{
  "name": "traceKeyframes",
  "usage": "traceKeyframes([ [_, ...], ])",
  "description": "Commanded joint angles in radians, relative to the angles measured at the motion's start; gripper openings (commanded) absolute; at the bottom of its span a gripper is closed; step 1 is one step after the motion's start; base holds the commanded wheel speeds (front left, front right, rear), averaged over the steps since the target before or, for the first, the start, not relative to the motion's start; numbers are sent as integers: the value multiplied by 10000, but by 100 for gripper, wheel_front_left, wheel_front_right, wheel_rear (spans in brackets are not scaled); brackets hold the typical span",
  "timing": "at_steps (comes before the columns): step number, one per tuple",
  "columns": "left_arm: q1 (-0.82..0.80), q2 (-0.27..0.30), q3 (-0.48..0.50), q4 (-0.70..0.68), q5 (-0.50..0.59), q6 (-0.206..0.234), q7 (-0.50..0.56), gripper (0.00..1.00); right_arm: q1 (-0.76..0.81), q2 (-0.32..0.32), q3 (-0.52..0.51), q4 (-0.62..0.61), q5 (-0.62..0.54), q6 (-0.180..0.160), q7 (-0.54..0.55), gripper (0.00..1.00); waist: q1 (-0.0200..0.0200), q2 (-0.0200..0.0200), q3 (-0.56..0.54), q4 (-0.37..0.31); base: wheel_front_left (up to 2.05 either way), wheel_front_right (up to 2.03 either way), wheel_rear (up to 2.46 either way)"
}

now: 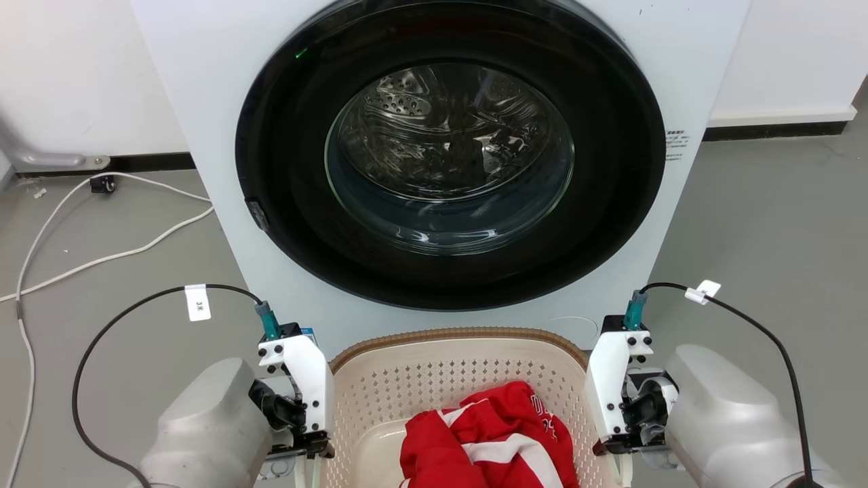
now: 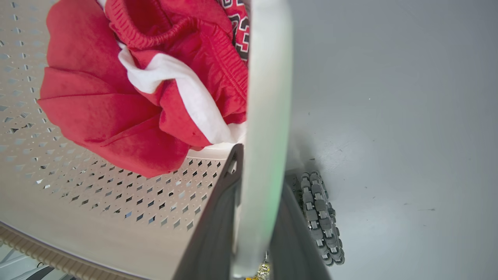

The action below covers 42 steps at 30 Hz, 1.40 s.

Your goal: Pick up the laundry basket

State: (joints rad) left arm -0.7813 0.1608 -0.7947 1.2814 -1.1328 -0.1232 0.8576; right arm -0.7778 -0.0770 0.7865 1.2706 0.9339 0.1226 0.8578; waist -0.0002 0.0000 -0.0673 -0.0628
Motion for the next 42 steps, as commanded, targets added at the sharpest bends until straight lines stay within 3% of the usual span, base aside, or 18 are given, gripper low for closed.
traceKeyframes([
  [1, 16, -509, 82, -259, -192, -131, -41, 0, -33, 490, -2, -181, 190, 147, -64, 0, 2, 0, 15, -15, 0, 0, 0],
  [42, 175, -756, -50, -165, -454, -138, -132, 0, 91, 517, 386, -3, 527, 148, -616, 0, 2, 0, -29, 61, 0, 0, 0],
])
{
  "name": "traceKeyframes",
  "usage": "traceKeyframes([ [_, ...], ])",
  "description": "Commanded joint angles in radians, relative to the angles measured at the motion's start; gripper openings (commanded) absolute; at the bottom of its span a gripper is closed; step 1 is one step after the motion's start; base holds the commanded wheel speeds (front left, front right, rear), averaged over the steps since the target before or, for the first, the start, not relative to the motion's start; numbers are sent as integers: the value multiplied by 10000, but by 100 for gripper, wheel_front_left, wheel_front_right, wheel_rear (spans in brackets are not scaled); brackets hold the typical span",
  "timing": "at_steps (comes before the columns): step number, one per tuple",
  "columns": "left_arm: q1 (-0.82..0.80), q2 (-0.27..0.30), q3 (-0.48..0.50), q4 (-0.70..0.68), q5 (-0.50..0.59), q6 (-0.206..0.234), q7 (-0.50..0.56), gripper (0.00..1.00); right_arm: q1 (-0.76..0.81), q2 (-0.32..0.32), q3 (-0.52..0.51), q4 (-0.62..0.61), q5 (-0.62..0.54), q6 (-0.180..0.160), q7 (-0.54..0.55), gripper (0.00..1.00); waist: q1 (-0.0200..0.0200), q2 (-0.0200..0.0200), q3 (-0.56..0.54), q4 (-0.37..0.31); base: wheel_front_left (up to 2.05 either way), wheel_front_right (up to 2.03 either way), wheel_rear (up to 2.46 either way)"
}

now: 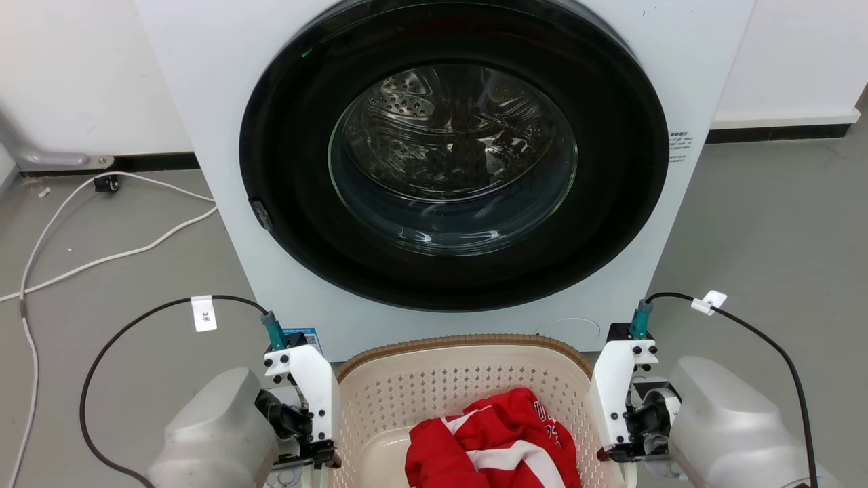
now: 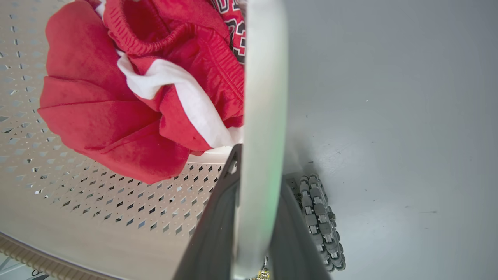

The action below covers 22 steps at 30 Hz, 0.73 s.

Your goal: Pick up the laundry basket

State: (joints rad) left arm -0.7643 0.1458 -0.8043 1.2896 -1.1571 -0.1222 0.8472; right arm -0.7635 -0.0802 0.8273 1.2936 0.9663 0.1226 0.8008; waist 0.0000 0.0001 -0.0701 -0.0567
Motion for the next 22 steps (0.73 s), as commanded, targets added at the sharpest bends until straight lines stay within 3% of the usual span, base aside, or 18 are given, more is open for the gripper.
traceKeyframes([
  [1, 10, -609, 47, -247, -226, -148, -29, 0, -53, 550, -16, -231, 216, 148, -51, 0, 0, -1, 0, 0, 0, 0, 0],
  [22, 129, -619, -20, -236, -371, -148, -53, 0, -4, 564, 170, -215, 469, 148, -68, 0, 0, -1, -42, 0, 0, 0, 0],
])
